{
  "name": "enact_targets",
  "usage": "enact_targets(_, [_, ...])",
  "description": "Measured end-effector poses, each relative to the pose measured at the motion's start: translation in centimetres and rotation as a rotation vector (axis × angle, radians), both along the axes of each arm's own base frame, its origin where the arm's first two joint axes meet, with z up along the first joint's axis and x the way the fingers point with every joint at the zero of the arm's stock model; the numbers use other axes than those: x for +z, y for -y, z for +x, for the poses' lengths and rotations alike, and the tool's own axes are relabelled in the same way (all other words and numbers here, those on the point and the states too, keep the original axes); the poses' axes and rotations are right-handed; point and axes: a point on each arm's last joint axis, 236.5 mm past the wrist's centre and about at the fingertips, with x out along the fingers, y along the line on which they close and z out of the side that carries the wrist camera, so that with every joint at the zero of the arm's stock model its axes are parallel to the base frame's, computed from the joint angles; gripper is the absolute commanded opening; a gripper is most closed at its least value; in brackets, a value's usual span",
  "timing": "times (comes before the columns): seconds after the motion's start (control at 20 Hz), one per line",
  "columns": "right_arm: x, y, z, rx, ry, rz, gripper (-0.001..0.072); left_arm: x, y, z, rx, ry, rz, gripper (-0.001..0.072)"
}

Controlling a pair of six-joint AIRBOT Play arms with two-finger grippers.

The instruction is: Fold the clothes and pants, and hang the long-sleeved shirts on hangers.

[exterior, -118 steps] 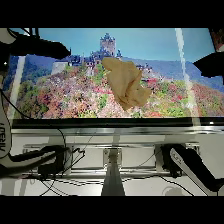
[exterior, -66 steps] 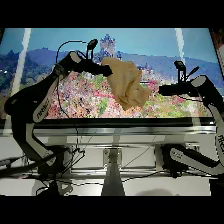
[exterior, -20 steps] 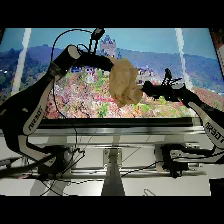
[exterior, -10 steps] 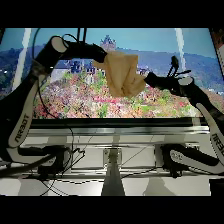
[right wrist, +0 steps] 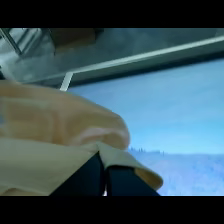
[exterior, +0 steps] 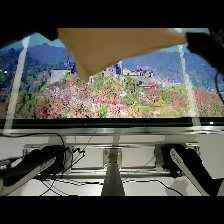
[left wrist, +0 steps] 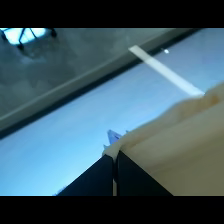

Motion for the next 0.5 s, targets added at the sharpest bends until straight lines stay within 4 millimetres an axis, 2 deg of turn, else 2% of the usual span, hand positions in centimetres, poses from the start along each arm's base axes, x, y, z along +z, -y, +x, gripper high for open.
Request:
enact_targets(0.15, [6.9, -0.1, -4.5, -0.008, 0.162, -0.032, 0.0012, 5.0, -2.3, -4.3, 0.047, 0.127, -0.006, 0.0016])
enact_targets(0.25, [10.6, -0.7, -7.8, -0.001, 0.254, -0.052, 0.0013, 7.7, -3.1, -7.2, 0.065, 0.204, -0.01, 0.0016])
enact_targets(0.35, [13.4, -1.5, -11.4, 0.009, 0.333, -0.072, 0.0012, 9.9, -3.6, -10.0, 0.075, 0.272, -0.013, 0.0016])
enact_targets(0.5, [16.3, -2.5, -16.4, 0.023, 0.432, -0.1, 0.0012, 12.5, -4.0, -14.1, 0.083, 0.356, -0.031, 0.0016])
